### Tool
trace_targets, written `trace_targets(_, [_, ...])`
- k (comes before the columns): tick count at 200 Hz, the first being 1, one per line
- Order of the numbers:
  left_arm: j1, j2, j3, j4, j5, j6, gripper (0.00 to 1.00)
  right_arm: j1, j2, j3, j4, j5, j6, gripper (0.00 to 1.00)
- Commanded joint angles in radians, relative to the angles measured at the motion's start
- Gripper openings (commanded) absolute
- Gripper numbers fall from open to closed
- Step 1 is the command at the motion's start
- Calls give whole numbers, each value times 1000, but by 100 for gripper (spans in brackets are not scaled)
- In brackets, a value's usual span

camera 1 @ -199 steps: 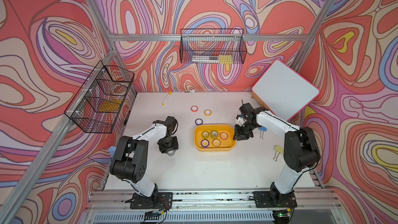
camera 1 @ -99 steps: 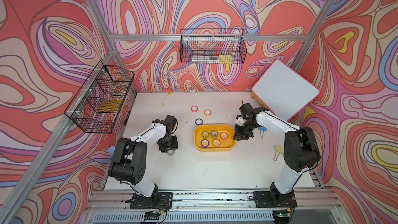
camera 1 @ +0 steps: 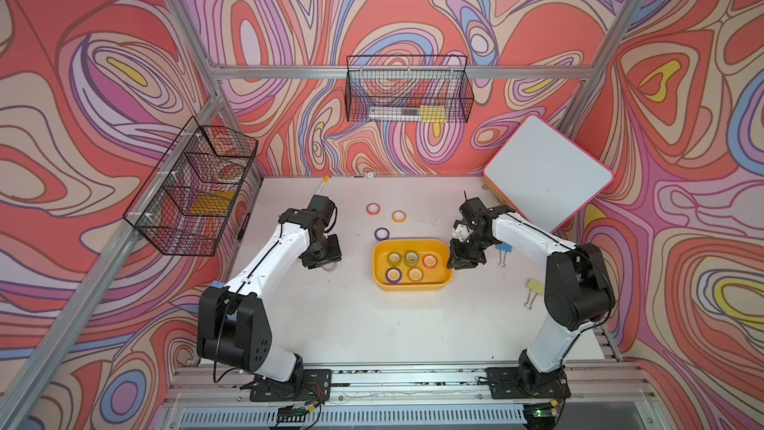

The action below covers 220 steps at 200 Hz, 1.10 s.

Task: Put the transparent tape into the storage box
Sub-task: Pick up the tape from the center of the board, then place the tape in the storage box.

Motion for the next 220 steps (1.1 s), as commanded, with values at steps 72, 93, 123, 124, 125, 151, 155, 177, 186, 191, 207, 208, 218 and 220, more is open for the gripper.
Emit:
trace_targets(72, [-179,142,271,-88,8,-48,49,3,-9,37,2,-2,8,20])
trace_targets(93, [-219,199,333,-91,11,-47,49,5,-9,33,3,-2,8,20])
trace_targets(123, [-254,273,400,-87,15,-29,49,4,-9,33,2,-7,6,20])
trace_targets(124, [-255,275,401,-87,15,-29,49,4,-9,33,2,-6,6,20])
trace_targets(125, [-255,278,404,-87,16,-29,49,4,-9,32,2,-6,6,20])
trace_targets(151, [-280,341,455,-85,23,-18,49,5,-8,27,6,-7,9,19])
trace_targets(155, [-284,350,467,-84,22,-16,49,4,-9,27,7,-8,9,20])
trace_targets(177, [-316,408,522,-84,25,-13,49,4,-9,25,9,-10,12,19])
trace_targets(186, [-329,433,542,-85,30,-12,49,4,-9,26,10,-10,12,19])
trace_targets(191, [-335,448,555,-86,33,-12,49,4,-9,27,9,-10,12,20])
trace_targets(207, [-353,491,588,-88,35,-8,49,4,-8,29,7,-10,11,19])
trace_targets(208, [-354,493,589,-89,35,-8,49,5,-8,29,7,-10,11,19])
trace_targets(218, [-364,516,606,-91,35,-3,49,3,-8,29,7,-9,11,20])
trace_targets(220, [-366,520,608,-90,36,-4,49,3,-8,30,7,-9,11,20])
